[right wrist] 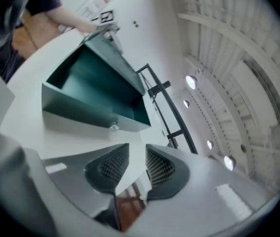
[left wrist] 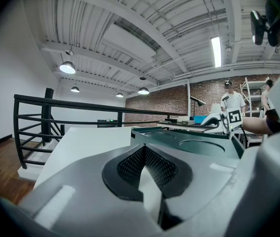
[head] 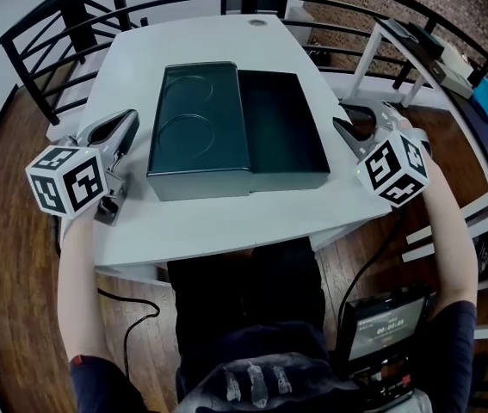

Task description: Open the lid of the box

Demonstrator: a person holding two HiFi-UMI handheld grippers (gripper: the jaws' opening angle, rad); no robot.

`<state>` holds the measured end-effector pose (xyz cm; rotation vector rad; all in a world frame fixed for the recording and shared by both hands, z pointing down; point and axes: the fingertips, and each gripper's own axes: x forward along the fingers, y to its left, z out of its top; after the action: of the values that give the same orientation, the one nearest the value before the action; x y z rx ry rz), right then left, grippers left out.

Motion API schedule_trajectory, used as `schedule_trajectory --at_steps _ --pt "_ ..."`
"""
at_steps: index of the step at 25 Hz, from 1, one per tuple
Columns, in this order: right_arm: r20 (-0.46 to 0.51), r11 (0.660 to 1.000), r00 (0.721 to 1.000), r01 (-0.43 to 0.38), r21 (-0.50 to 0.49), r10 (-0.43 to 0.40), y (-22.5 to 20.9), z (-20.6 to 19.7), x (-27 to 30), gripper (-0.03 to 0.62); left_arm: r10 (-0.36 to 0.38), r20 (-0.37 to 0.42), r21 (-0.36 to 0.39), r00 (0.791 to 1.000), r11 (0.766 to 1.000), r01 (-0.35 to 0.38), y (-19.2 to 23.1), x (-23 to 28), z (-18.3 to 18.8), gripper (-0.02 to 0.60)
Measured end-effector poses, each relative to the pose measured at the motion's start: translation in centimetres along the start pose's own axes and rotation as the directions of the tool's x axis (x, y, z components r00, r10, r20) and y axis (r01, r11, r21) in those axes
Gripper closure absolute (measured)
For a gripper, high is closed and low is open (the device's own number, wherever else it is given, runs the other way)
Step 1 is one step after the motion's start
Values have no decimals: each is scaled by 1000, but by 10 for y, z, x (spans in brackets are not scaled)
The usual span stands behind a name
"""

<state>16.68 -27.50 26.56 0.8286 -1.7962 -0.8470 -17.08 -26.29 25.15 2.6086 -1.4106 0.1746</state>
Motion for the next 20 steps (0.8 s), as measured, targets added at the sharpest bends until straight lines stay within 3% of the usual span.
schedule_trajectory --at_steps 2,4,8,14,20 --pt "78 986 997 -12 167 -1 -8 0 -11 507 -2 -1 0 1000 1000 2 0 0 0 568" --pt "161 958 987 -45 281 0 -8 8 -23 590 -2 -2 0 1000 1000 2 0 -1 0 568" --pt "256 910 967 -110 401 4 -2 23 -34 590 0 0 -1 1000 1000 0 1 -2 0 568" --pt "251 806 968 -133 577 -20 5 21 -25 590 1 -1 -2 1000 1000 -1 1 -1 0 568" --pt "212 755 975 -95 649 -60 1 16 -19 589 0 -1 -2 1000 1000 0 1 -1 0 568"
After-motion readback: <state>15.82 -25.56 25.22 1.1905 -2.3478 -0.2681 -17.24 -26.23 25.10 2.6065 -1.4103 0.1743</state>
